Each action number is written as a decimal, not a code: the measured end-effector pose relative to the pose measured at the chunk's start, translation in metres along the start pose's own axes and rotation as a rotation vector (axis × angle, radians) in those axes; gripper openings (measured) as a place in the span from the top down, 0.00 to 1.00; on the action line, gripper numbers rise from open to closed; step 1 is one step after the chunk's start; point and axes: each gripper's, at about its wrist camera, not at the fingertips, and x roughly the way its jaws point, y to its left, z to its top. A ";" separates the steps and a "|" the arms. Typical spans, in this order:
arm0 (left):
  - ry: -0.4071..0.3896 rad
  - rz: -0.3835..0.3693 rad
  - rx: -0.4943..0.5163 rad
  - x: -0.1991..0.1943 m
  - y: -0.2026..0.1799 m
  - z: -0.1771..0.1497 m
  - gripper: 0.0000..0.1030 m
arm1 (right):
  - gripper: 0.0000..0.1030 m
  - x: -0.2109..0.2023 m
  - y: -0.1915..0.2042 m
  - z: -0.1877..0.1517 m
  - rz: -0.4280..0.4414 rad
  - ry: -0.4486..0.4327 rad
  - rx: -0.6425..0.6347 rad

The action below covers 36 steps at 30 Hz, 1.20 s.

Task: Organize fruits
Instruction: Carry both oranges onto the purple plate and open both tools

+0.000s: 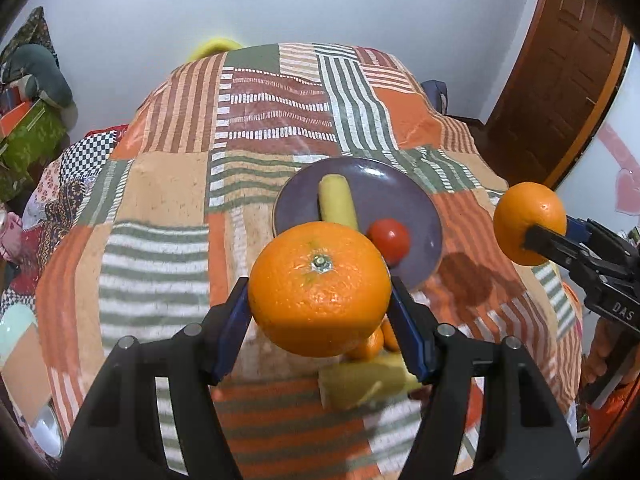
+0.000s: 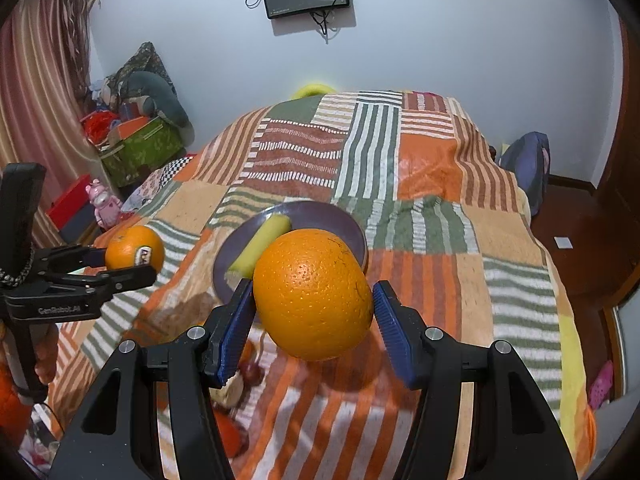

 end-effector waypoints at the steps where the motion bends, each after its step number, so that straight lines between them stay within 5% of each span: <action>1: 0.002 -0.001 0.001 0.004 0.001 0.003 0.36 | 0.45 0.003 0.000 0.003 -0.001 0.000 -0.006; 18: 0.029 0.038 -0.015 0.081 0.011 0.053 0.36 | 0.45 0.084 -0.001 0.043 -0.023 0.041 -0.062; 36: 0.071 0.034 -0.034 0.126 0.016 0.057 0.36 | 0.45 0.153 0.003 0.049 -0.015 0.169 -0.089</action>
